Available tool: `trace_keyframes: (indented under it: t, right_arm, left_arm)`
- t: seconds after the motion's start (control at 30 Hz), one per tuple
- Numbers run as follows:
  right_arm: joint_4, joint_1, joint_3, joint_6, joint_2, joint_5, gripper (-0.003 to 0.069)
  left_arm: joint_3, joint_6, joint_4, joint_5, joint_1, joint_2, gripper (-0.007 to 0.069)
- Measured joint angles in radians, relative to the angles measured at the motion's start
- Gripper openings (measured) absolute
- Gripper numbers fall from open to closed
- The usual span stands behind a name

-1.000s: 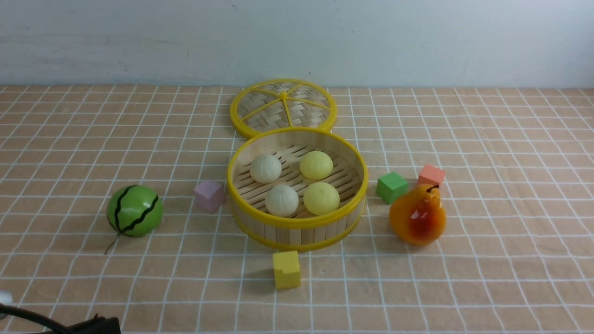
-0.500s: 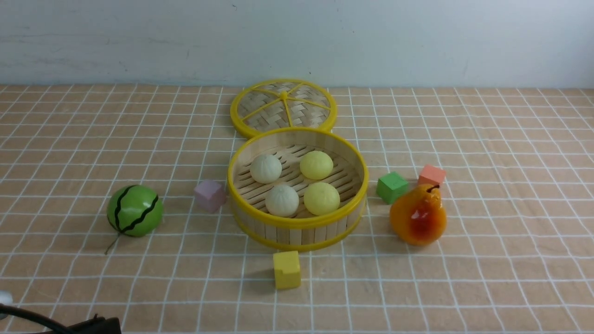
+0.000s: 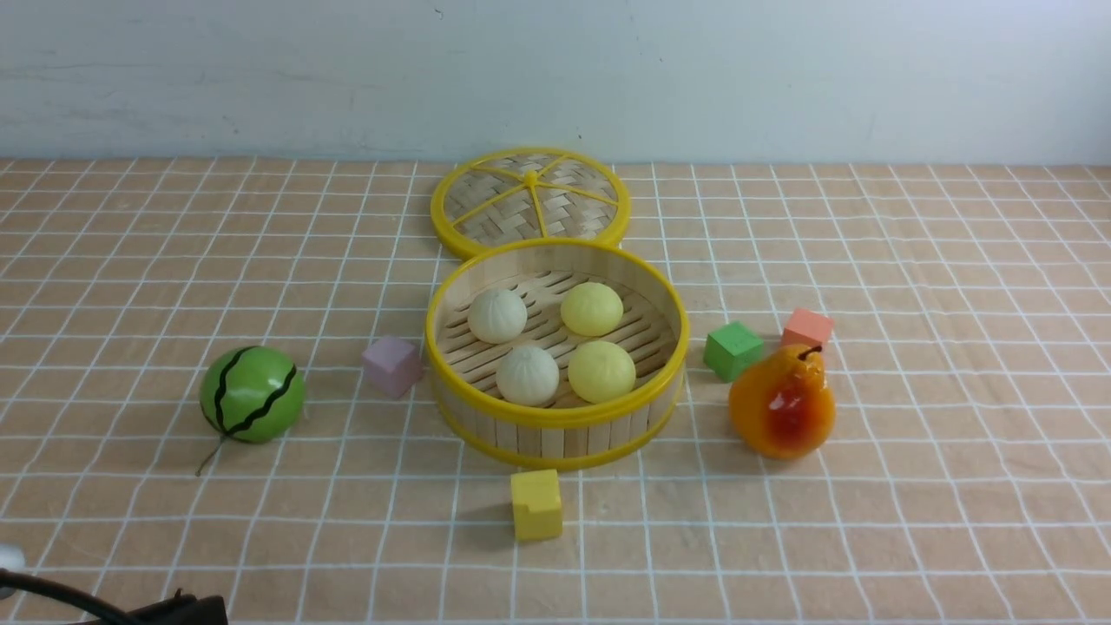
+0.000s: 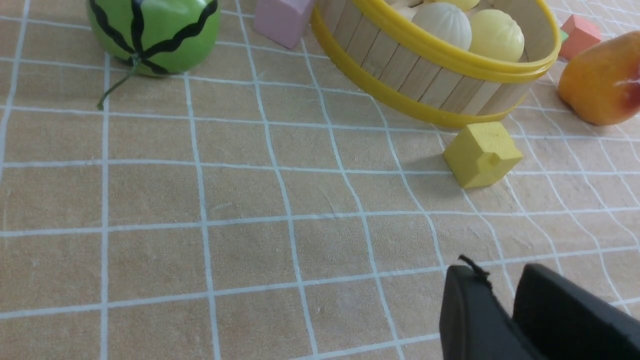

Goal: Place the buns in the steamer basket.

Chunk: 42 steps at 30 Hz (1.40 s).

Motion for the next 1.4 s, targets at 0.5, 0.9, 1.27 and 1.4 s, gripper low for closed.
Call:
trace_keyframes:
  t: [0.5,0.9,1.27,1.4]
  right_arm:
    - [0.000,0.000,0.000,0.000,0.000,0.000,0.0011]
    - [0.001,0.000,0.000,0.000,0.000,0.000,0.0023]
    - [0.001,0.000,0.000,0.000,0.000,-0.001,0.0032]
    - [0.001,0.000,0.000,0.000,0.000,-0.001,0.0036]
  left_arm:
    - [0.022,0.000,0.028,-0.041,0.015,-0.017,0.0141]
    - [0.171,-0.001,0.039,0.140,0.284,-0.506,-0.0013]
    - [0.179,-0.001,0.031,0.268,0.304,-0.546,-0.0013]
    - [0.179,-0.001,0.031,0.268,0.304,-0.546,-0.0013]
